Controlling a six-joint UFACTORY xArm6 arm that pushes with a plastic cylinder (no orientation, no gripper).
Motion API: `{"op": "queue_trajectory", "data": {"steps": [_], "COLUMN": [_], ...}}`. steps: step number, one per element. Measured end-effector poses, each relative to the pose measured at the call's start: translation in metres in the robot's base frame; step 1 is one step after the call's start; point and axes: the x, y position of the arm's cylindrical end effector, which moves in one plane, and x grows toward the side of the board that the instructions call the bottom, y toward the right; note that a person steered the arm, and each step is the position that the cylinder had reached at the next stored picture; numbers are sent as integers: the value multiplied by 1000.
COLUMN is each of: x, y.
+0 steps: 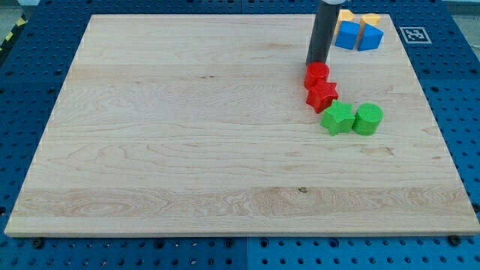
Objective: Slide the yellow hexagon into the blue cube
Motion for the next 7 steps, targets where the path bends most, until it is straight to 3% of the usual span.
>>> {"op": "queue_trajectory", "data": {"steps": [2,5,7], "x": [-9,-7,-64], "y": [26,183,190]}}
